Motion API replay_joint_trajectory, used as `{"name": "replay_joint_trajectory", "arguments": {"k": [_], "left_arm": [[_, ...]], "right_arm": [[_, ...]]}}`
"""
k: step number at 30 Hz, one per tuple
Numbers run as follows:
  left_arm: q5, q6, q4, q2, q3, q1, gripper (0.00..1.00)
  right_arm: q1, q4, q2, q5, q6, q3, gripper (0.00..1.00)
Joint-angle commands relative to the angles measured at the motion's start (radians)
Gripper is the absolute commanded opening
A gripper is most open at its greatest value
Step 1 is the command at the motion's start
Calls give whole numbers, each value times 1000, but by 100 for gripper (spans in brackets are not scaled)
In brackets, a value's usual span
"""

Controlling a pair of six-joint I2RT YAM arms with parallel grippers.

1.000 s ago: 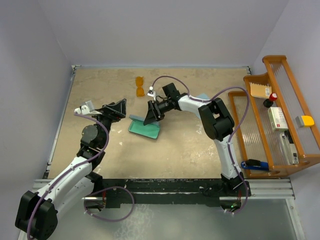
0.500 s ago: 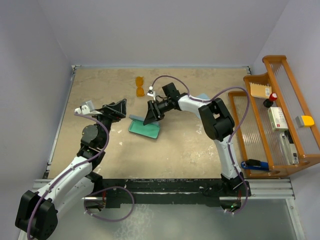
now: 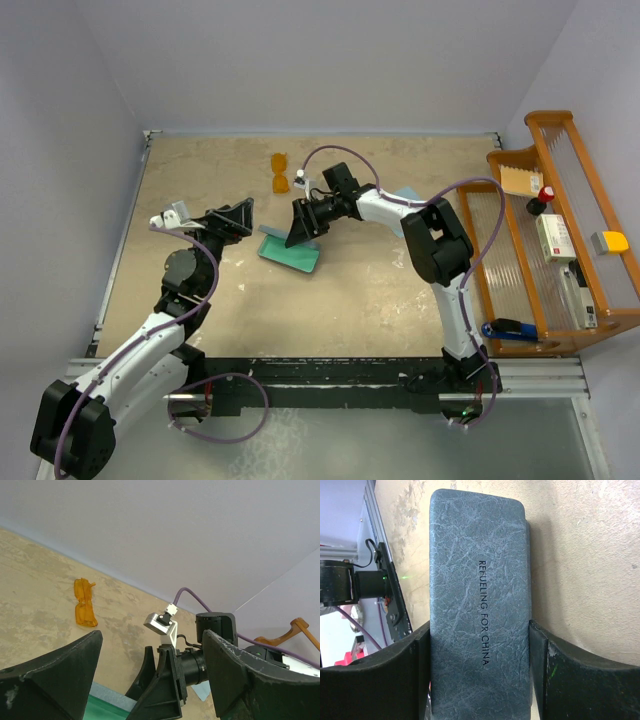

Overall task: Organize the sunglasses
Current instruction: Place the sunglasses case at the center of the board.

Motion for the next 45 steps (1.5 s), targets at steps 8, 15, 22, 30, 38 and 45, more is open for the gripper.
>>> {"name": "replay_joint_trajectory", "arguments": {"k": [8,15,22,30,38,45], "left_arm": [[12,-2,46,1,-6,4,78],[13,-1,46,3,-6,3,78],[6,1,42,0,-8,4,78],[4,0,44,5,-12,3,78],[7,-5,44,24,-8,3,78],[14,-14,48,28,-7,2,77]], "right_arm": [[-4,8,-80,57,-13,-31,87],[-4,2,-124,79,0,-59,87],[-5,-13,-262,368,-2,-125,87],[9,71,-491,539,82,-361,63],[102,61,-609,573,81,-484,7],[168,100,-601,595,108,-517,0]]}}
